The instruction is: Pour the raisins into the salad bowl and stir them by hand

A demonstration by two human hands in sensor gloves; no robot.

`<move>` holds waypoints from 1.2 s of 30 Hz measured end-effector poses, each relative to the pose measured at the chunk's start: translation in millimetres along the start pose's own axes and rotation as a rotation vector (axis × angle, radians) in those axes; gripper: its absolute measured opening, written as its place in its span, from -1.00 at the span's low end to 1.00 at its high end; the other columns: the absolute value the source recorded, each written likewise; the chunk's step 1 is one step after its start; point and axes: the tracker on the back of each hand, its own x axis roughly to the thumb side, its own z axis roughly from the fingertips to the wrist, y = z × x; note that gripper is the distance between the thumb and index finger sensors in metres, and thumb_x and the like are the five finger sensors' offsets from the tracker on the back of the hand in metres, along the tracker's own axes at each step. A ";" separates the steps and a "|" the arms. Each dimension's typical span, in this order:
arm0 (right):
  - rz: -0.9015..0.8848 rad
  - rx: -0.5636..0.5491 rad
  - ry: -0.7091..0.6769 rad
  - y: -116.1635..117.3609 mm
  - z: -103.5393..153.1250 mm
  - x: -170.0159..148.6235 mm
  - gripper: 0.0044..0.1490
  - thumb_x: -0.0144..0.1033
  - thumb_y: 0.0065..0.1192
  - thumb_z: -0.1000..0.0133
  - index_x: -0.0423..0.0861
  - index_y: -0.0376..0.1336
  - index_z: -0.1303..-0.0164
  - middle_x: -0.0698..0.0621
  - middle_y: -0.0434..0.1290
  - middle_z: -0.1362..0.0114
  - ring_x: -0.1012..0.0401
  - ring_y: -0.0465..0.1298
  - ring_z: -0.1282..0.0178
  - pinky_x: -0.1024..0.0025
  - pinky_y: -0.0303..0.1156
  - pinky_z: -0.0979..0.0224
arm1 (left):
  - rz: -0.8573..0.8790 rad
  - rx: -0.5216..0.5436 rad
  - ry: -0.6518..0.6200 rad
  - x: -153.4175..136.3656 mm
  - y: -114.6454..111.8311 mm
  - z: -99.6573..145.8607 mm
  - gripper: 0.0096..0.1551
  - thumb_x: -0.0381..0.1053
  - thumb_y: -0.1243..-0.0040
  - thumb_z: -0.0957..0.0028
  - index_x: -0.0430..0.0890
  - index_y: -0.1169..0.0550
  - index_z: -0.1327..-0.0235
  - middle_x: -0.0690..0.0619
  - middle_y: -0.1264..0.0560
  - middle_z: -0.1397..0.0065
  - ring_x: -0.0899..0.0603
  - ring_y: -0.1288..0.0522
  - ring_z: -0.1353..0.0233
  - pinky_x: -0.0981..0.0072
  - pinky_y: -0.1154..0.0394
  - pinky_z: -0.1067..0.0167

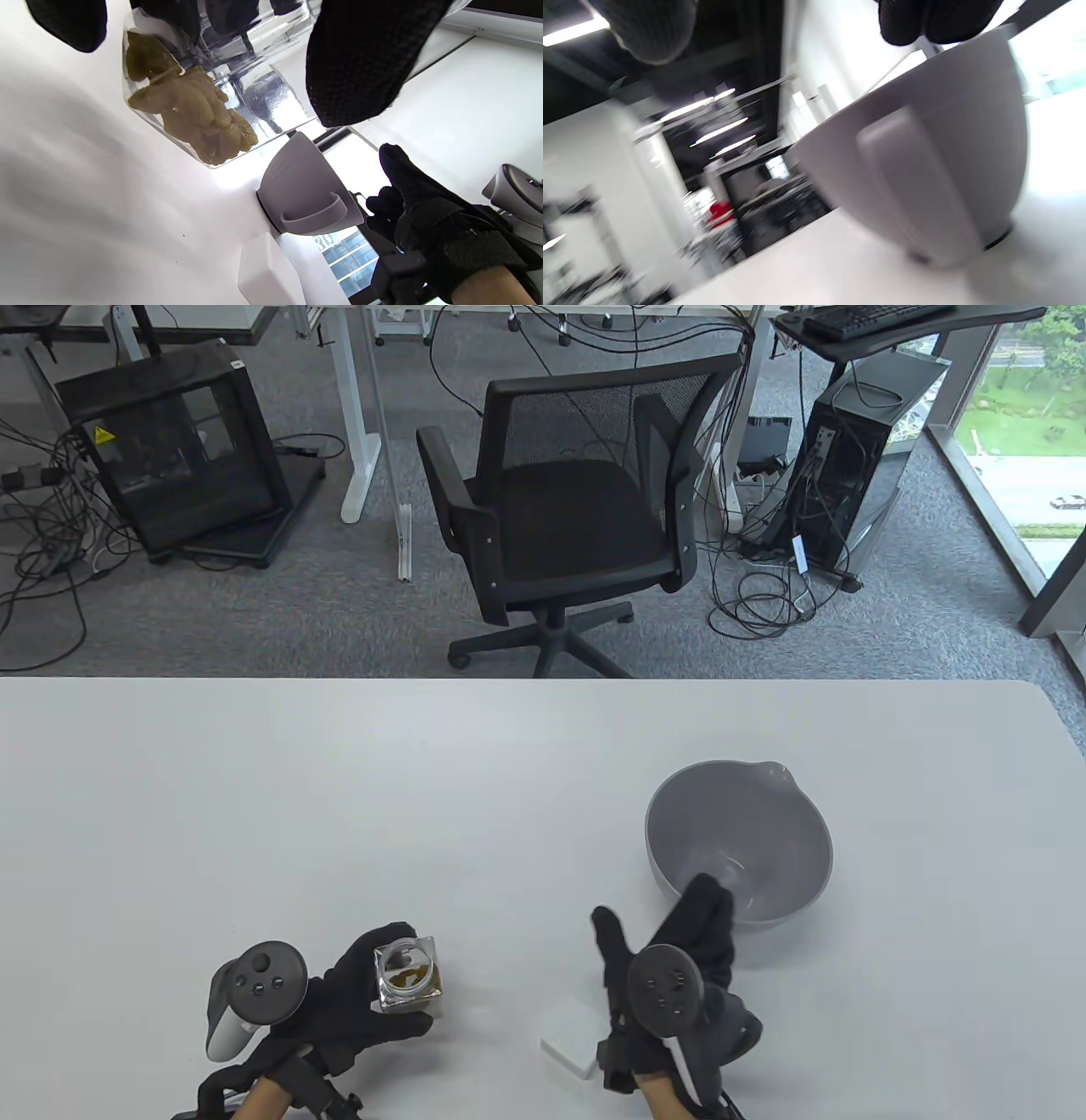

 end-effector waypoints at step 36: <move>-0.541 0.988 -0.211 142.7 -17.1 41.5 -0.28 0.30 0.03 -0.21 -0.16 0.46 0.53 -0.21 0.59 -0.01 -0.14 0.42 -0.34 -0.35 0.25 -0.35 | 0.160 -0.180 -0.202 15.2 38.7 15.9 0.35 -0.03 -0.63 0.07 -0.12 0.09 -0.66 -0.30 -0.22 -0.63 -0.48 -0.30 -0.46 -0.15 -0.45 -0.30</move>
